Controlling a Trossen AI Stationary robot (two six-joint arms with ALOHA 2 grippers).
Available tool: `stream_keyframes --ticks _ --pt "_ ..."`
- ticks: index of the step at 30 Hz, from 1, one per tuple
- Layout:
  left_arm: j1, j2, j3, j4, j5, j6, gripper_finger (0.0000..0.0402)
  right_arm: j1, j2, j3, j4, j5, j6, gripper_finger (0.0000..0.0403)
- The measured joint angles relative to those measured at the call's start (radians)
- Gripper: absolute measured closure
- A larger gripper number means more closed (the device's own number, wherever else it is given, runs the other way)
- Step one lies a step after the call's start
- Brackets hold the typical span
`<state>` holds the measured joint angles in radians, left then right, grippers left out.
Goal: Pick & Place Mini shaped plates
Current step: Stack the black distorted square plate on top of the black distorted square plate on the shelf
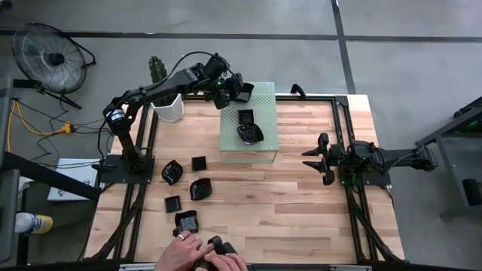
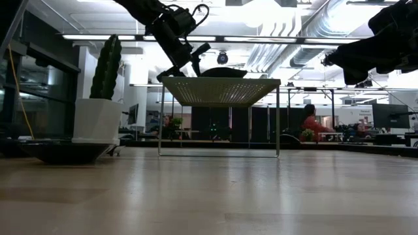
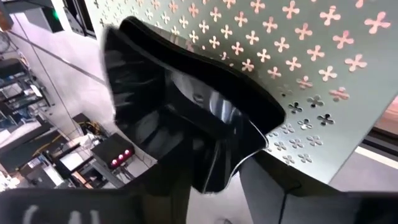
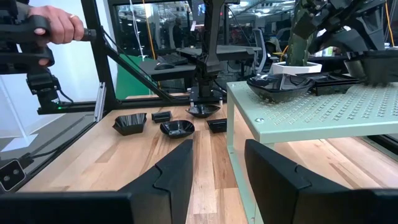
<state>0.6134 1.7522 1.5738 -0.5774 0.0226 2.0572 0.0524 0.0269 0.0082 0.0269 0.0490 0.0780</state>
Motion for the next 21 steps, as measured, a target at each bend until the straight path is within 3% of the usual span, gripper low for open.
stream_keyframes --ticks 8,21 --pt "-0.020 -0.010 0.000 0.005 -0.011 -0.004 0.0243 0.000 0.000 0.000 0.000 0.000 0.000 0.0263" --pt "-0.027 -0.040 0.000 -0.002 -0.040 -0.016 0.0240 0.000 0.000 0.000 0.000 0.000 0.000 0.0263"
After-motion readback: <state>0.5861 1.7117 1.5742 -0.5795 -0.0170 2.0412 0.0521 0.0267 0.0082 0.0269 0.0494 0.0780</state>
